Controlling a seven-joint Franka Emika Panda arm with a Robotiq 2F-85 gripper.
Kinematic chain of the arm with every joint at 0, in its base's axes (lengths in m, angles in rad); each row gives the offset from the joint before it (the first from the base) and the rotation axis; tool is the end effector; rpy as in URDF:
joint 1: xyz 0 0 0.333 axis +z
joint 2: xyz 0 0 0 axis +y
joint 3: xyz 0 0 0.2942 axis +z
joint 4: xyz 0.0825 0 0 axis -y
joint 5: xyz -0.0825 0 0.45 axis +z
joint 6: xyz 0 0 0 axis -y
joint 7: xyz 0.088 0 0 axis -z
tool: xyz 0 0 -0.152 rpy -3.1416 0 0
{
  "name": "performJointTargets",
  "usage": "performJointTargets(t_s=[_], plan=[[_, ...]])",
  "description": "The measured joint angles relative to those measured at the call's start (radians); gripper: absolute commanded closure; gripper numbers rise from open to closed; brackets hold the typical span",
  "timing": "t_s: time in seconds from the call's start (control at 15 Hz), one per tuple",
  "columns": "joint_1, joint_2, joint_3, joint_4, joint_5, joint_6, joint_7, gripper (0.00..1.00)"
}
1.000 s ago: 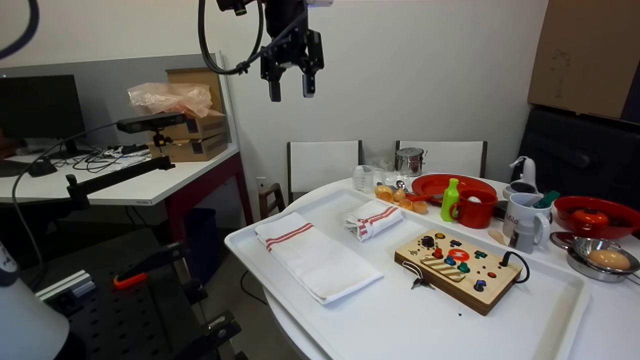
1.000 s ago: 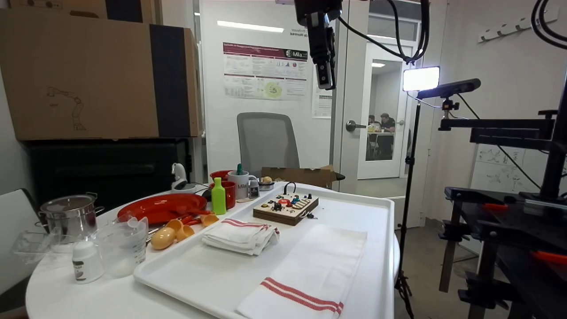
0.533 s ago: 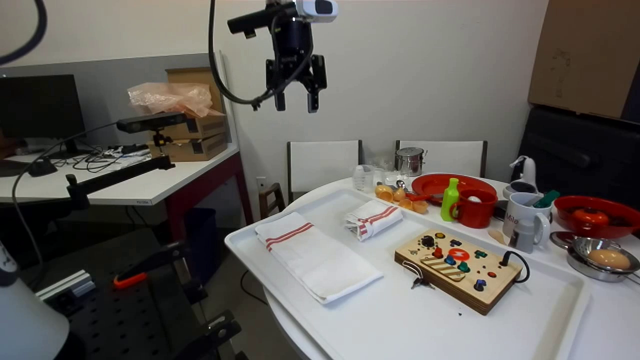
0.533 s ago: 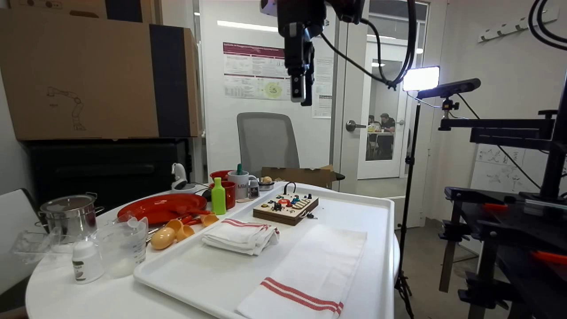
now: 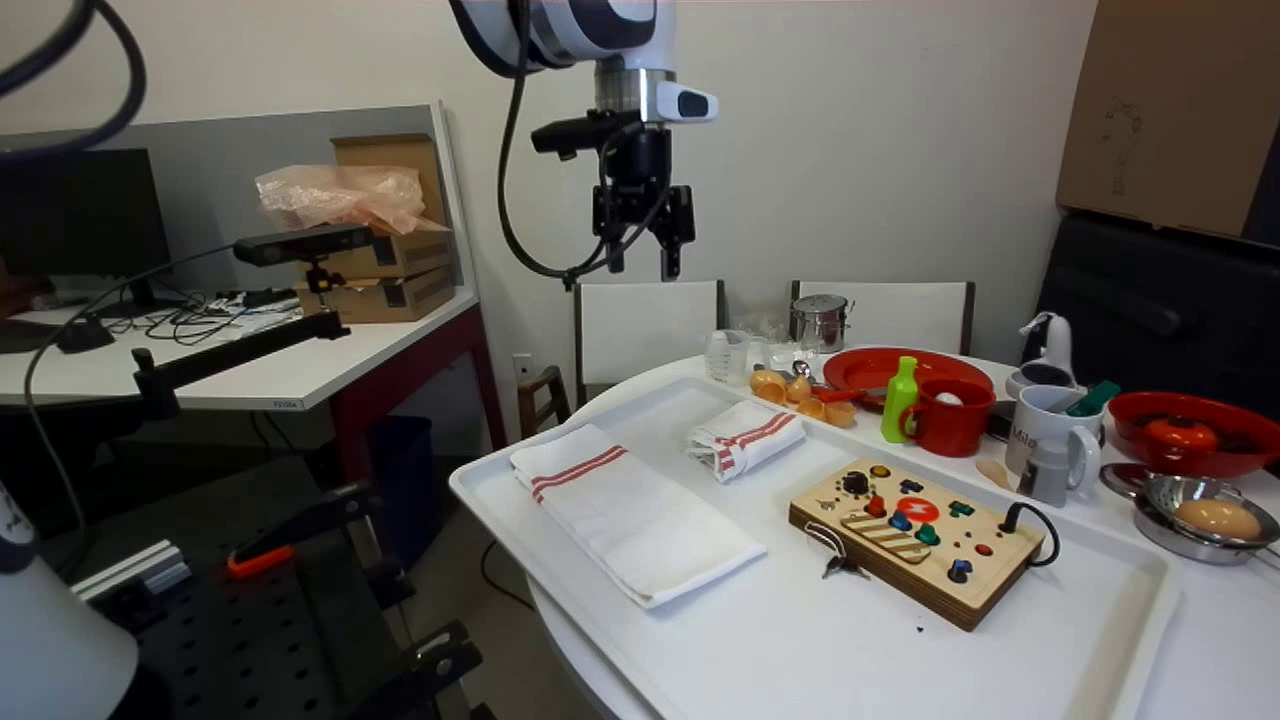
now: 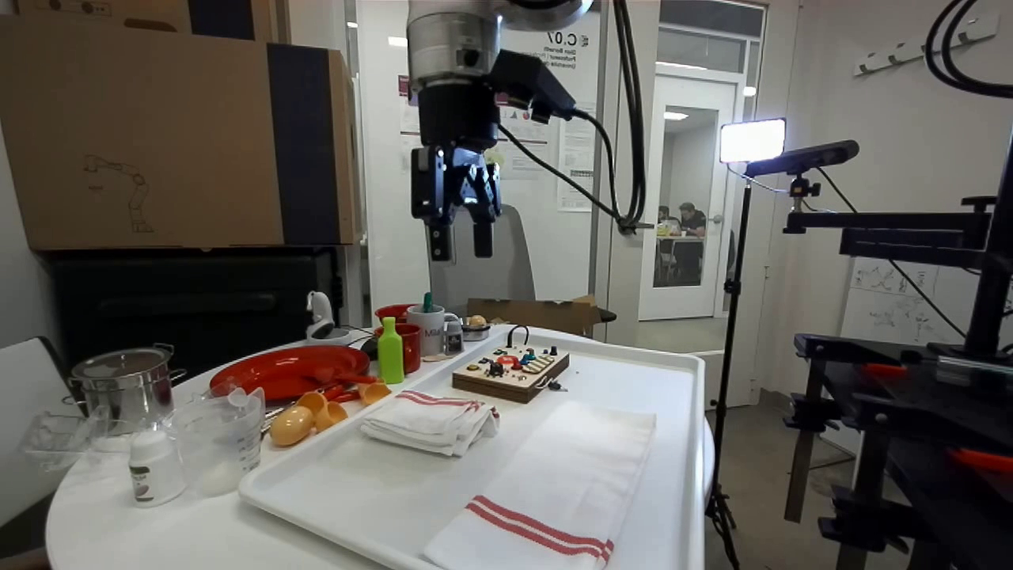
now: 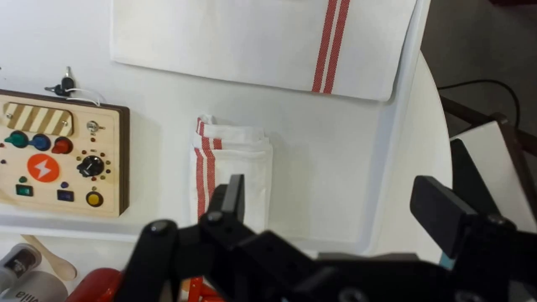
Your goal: Use the white towel farthest from you to wipe the tray
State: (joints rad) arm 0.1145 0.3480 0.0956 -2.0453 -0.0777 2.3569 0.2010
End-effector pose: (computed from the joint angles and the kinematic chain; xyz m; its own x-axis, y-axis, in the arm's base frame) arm 0.6138 0.1296 0.1537 0.9978 0.0594 -0.0298 0.0602 -0.9978 0.0269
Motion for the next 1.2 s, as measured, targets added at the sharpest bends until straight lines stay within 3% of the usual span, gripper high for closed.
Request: performJointTargets(t_s=[0.67,1.2], plan=[[0.018,0.075,-0.008,0.074,-0.001,0.012,0.016,0.00],[0.065,0.329,-0.105,0.342,-0.027,-0.012,0.074,0.00]])
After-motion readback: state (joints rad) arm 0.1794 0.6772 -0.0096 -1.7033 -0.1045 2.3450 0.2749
